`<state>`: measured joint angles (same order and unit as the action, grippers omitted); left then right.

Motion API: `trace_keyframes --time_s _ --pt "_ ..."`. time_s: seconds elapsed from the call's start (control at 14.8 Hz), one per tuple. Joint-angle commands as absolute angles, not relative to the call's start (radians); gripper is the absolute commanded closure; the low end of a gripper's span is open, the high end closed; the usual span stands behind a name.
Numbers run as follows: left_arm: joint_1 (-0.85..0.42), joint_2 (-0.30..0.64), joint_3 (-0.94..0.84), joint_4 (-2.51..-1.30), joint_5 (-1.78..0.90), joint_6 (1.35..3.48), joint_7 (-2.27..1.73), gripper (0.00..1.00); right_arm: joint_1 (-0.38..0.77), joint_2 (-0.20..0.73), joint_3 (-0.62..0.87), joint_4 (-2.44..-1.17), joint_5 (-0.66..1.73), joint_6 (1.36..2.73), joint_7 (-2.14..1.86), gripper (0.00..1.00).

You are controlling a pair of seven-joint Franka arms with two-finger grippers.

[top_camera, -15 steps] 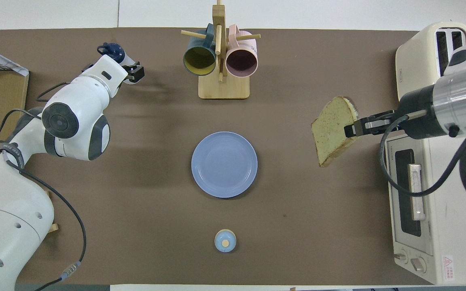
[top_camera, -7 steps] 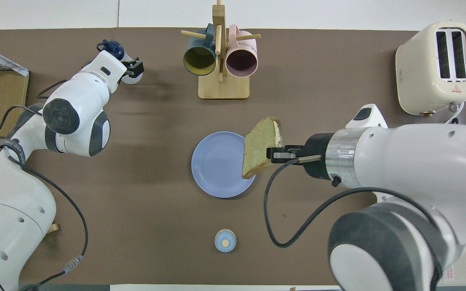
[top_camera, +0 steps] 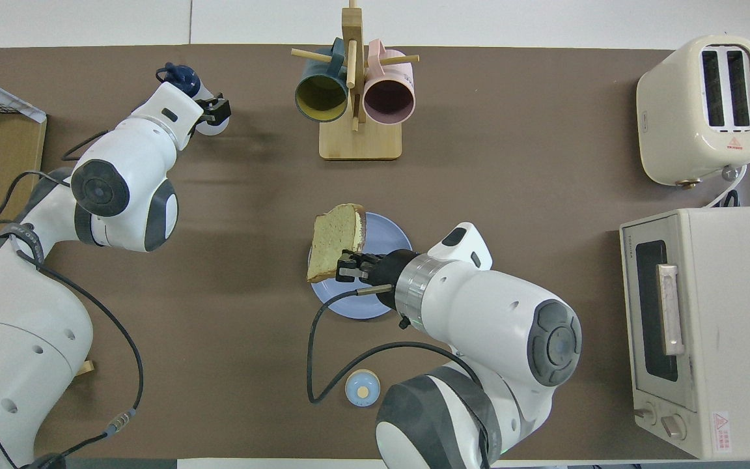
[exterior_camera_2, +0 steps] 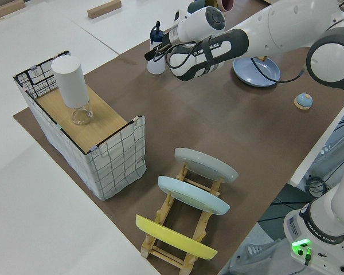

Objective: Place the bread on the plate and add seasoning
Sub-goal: 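Carry the bread slice with the right gripper onto the blue plate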

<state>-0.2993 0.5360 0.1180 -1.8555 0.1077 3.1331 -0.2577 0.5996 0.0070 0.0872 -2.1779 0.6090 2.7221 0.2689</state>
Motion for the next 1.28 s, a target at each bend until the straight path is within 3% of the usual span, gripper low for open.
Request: trace_keyframes --time_s 0.0,0.27,0.68,1.22 --pt "-0.304 0.557 0.126 -1.830 0.097 3.154 -0.275 0.08 0.584 -0.002 0.083 -2.222 0.649 2.738 0.192 1.00" --pt "-0.304 0.557 0.126 -1.830 0.097 3.155 -0.285 0.16 0.601 0.018 0.084 -2.315 0.687 2.861 0.143 1.00" --pt "-0.304 0.557 0.126 -1.830 0.097 3.155 -0.288 0.49 0.618 0.032 0.084 -2.350 0.995 2.892 -0.159 1.00" --pt "-0.299 0.545 0.126 -1.807 0.100 3.129 -0.282 0.50 0.621 0.018 0.084 -2.376 1.443 2.884 -0.547 1.00"
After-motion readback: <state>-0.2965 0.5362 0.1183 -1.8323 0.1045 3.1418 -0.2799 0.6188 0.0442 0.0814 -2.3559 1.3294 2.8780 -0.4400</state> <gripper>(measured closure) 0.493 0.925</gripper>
